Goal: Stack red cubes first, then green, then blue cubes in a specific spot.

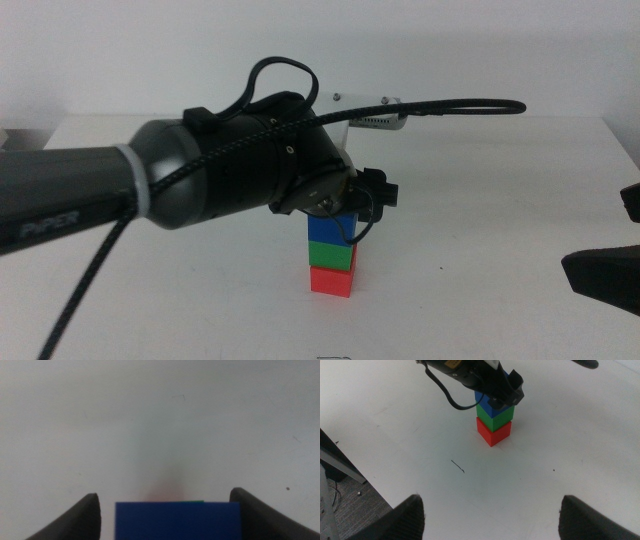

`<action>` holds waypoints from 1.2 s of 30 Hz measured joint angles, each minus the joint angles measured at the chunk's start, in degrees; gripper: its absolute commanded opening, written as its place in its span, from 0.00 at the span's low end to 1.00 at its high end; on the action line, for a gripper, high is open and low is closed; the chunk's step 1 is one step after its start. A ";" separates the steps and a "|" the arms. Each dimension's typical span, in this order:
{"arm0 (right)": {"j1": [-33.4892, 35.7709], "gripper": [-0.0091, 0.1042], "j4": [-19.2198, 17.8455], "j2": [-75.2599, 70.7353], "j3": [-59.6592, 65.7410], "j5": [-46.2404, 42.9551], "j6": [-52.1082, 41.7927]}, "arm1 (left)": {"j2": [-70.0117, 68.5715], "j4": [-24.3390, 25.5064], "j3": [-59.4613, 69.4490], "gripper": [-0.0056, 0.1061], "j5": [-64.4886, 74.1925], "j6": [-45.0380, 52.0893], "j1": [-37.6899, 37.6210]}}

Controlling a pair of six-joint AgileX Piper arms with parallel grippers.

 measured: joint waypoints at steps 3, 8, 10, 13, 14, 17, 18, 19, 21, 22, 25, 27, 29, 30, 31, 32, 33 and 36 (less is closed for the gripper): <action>0.00 0.72 0.00 0.00 0.00 0.00 0.00 | -2.62 0.52 0.02 0.85 1.41 1.74 0.00; 0.00 0.72 0.00 0.00 0.00 0.00 0.00 | -12.23 2.94 0.02 0.86 4.00 6.20 0.00; 0.00 0.72 0.00 0.00 0.00 0.00 0.00 | -16.85 3.84 0.02 0.86 5.56 7.58 0.00; 0.00 0.72 0.00 0.00 0.00 0.00 0.00 | -22.59 4.22 0.02 0.86 8.79 8.09 0.00; 0.00 0.72 0.00 0.00 0.00 0.00 0.00 | -24.38 4.22 0.02 0.86 9.90 8.09 0.00; 0.00 0.72 0.00 0.00 0.00 0.00 0.00 | -28.80 4.45 0.02 0.86 15.76 8.09 0.00; 0.00 0.72 0.00 0.00 0.00 0.00 0.00 | -30.31 4.59 0.02 0.86 18.46 8.09 0.00; 0.00 0.72 0.00 0.00 0.00 0.00 0.00 | -31.84 4.89 0.02 0.86 21.20 8.09 0.00; 0.00 0.72 0.00 0.00 0.00 0.00 0.00 | -34.64 5.68 0.02 0.86 25.76 8.26 0.00; 0.00 0.72 0.00 0.00 0.00 0.00 0.00 | -36.17 6.24 0.02 0.86 27.79 8.89 0.00; 0.00 0.72 0.00 0.00 0.00 0.00 0.00 | -40.64 8.49 0.58 0.86 29.68 12.59 1.40; 0.00 0.72 0.00 0.00 0.00 0.00 0.00 | -43.71 7.30 2.08 0.86 26.52 17.26 6.18; 0.00 0.72 0.00 -0.07 0.00 0.00 0.00 | -46.96 3.94 4.44 0.86 21.95 22.59 12.88; 0.00 0.72 0.00 -0.07 0.00 0.00 0.00 | -48.38 1.74 5.71 0.86 19.03 26.48 16.20; 0.00 0.72 0.00 -0.07 0.00 0.00 0.00 | -50.46 -1.71 7.36 0.86 16.06 30.60 21.06; 0.00 0.72 -0.14 -0.07 0.00 0.00 0.00 | -51.77 -5.43 8.99 0.86 13.36 34.75 24.04; 0.00 0.72 -0.26 -0.07 0.00 0.00 0.00 | -53.27 -8.92 10.46 0.86 11.10 38.66 27.39; 0.00 0.72 -0.66 -0.07 0.00 0.00 0.00 | -56.91 -16.89 13.27 0.86 7.20 47.18 34.83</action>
